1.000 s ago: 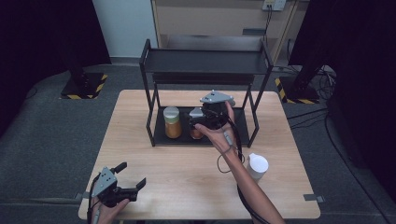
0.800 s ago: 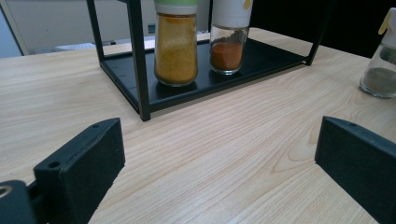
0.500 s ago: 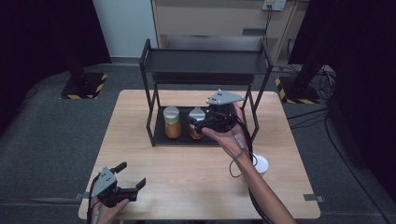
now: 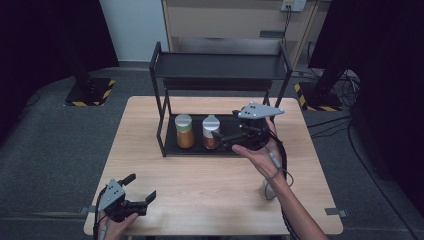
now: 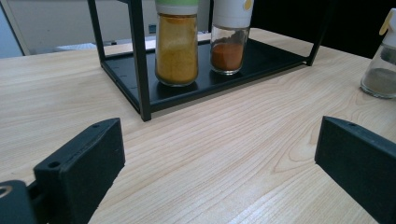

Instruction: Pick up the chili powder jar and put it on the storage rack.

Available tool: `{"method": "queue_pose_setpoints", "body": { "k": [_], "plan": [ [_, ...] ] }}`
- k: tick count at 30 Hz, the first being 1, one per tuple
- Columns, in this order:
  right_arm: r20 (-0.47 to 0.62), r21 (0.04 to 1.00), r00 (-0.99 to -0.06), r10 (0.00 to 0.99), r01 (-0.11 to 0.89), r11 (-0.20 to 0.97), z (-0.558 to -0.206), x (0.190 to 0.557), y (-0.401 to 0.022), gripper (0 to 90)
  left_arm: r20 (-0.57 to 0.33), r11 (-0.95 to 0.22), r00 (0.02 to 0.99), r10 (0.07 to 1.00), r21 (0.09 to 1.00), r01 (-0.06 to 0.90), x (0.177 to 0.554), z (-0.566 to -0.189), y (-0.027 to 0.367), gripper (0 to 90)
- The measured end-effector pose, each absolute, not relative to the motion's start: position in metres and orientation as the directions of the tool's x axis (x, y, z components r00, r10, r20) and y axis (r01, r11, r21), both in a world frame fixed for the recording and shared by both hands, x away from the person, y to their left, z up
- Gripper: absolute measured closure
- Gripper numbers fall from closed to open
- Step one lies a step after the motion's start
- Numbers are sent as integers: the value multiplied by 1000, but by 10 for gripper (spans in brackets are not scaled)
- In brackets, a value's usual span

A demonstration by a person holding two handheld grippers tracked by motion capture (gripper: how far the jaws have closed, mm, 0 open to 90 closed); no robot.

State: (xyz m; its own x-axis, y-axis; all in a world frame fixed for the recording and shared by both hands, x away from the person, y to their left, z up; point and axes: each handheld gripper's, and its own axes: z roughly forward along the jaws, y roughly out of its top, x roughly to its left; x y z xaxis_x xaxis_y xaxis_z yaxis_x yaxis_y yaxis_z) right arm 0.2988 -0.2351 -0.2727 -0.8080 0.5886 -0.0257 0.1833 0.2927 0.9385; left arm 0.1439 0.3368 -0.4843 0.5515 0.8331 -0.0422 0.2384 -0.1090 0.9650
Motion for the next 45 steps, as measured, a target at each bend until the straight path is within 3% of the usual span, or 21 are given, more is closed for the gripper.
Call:
{"method": "queue_pose_setpoints", "body": {
  "k": [21,45],
  "plan": [
    [-57,950,-783,620,148,274,-292,254,-297,73,-42,-111,551,834,964,242,144,-484,336,2],
    [-73,958,-736,673,136,253,-316,200,-339,54,-40,-114,558,829,964,239,145,-484,337,0]
  ]
}}
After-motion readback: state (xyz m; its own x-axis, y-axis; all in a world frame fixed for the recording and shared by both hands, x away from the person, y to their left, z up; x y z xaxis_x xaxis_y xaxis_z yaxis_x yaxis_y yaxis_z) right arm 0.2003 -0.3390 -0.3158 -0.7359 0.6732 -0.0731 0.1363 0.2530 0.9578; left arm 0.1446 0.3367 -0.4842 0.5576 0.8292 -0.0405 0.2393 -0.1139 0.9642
